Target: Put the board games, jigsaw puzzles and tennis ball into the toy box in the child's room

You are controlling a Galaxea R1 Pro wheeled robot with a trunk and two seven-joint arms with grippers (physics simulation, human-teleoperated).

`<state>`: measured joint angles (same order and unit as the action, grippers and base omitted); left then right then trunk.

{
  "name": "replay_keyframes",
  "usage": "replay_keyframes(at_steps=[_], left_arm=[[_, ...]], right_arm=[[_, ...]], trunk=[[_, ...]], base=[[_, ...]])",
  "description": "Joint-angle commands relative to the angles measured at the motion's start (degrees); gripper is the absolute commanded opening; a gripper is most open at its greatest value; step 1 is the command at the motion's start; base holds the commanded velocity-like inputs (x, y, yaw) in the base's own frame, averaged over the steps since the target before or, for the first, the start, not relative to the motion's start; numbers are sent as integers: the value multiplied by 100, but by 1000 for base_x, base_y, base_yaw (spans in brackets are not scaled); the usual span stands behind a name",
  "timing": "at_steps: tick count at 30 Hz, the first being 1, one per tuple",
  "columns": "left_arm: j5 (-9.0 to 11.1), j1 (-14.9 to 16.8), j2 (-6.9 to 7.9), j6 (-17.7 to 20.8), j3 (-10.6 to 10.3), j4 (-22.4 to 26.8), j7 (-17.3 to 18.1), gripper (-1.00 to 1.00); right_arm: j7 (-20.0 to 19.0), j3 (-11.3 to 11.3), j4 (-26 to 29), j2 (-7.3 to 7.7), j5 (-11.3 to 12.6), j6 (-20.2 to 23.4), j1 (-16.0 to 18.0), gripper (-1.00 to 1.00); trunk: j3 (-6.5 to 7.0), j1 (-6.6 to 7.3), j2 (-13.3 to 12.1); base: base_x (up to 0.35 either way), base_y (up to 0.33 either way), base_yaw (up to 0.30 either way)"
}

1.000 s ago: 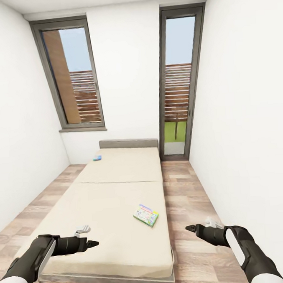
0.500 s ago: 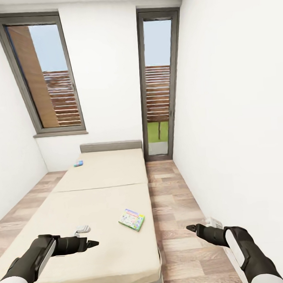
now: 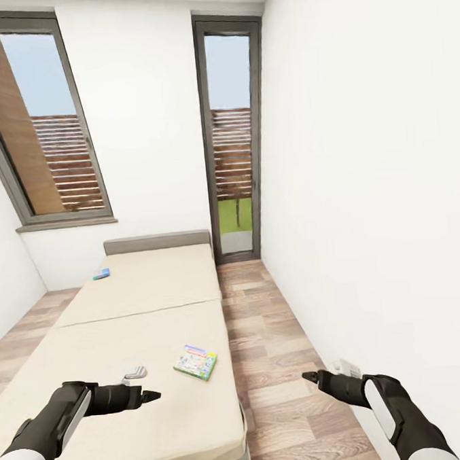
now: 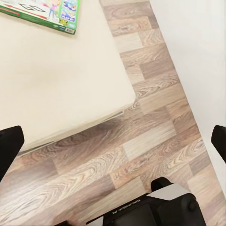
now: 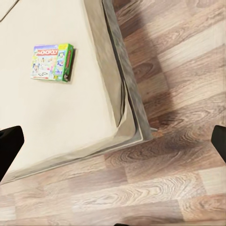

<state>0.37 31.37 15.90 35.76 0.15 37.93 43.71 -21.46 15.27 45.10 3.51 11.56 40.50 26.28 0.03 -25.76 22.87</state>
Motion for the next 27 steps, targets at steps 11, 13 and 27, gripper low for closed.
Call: replay_keyframes(at_steps=[11, 13, 27], left_arm=[[0, 0, 1, 36, 2, 4, 15, 100], [-1, 0, 1, 36, 2, 4, 15, 100], [-2, 0, -2, 36, 2, 4, -2, 100]], right_arm=[[1, -33, -1, -36, -34, 43, 1, 100], [1, -33, -1, -35, -35, 44, 2, 100], [68, -35, -1, -51, -34, 45, 0, 100]], trunk=[[-3, -2, 5], [-3, -2, 5], [-3, -2, 5]], base=[[0, 0, -15], [0, 0, -2], [21, -19, 0]])
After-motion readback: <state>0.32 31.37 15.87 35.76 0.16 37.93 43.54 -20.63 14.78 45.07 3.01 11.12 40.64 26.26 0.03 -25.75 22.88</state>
